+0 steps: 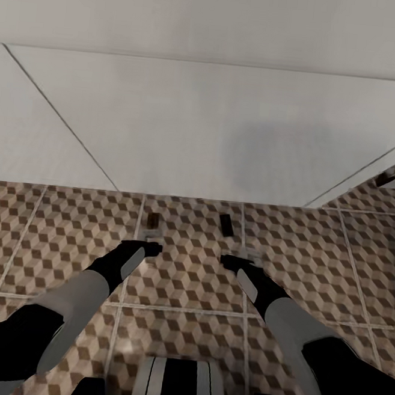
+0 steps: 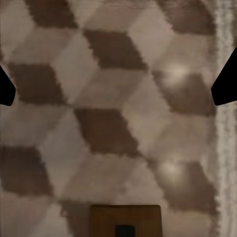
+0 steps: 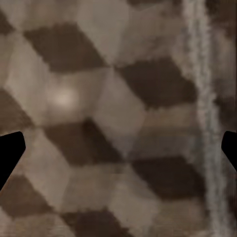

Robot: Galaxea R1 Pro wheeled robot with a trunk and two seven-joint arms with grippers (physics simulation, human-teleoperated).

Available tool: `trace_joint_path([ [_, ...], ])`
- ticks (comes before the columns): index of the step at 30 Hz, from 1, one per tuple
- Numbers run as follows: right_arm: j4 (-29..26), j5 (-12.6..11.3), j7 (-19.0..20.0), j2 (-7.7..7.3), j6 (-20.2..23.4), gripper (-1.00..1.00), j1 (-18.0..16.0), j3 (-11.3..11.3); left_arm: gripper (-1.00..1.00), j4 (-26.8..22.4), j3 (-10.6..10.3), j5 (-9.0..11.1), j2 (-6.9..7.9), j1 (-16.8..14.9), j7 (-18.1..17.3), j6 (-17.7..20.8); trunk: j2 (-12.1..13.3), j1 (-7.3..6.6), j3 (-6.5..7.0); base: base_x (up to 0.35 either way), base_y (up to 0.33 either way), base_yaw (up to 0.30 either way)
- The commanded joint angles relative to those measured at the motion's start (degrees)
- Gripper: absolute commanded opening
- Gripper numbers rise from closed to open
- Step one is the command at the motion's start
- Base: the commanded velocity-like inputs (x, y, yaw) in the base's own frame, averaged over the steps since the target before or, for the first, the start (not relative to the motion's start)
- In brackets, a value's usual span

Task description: Take the four mousetraps from the cabinet in the bathroom and place them on the bathroom floor. Make sure all four end up on the same floor surface, and ensure that at least two of them are either under or directly next to the same bathroom sink.

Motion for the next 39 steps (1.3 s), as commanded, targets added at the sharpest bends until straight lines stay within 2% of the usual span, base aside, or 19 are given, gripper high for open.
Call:
trace_joint_path([
  [1,-0.13,-0.42,-0.45,-0.04,0.28,1.0,-0.01,0.48,1.0,-0.11,-0.45,0.61,0.04,-0.01,0.49,0.21,-0.01,-0.04,-0.03,-0.336,0.0,0.0],
  [18,-0.13,-0.42,-0.45,-0.09,0.28,1.0,-0.01,0.48,1.0,-0.12,-0.45,0.61,0.03,-0.01,0.47,0.06,-0.01,-0.04,-0.03,-0.309,0.0,0.0],
  [30,-0.13,-0.43,-0.45,-0.13,0.28,1.0,-0.01,0.48,1.0,-0.16,-0.45,0.61,0.0,-0.01,0.52,0.02,-0.01,-0.04,-0.03,-0.053,0.0,0.0],
  [39,-0.13,-0.42,-0.45,-0.11,0.28,1.0,-0.01,0.48,1.0,-2.28,-0.44,0.61,-0.17,-0.01,0.97,0.17,-0.01,-0.04,-0.03,-0.004,0.0,0.0],
])
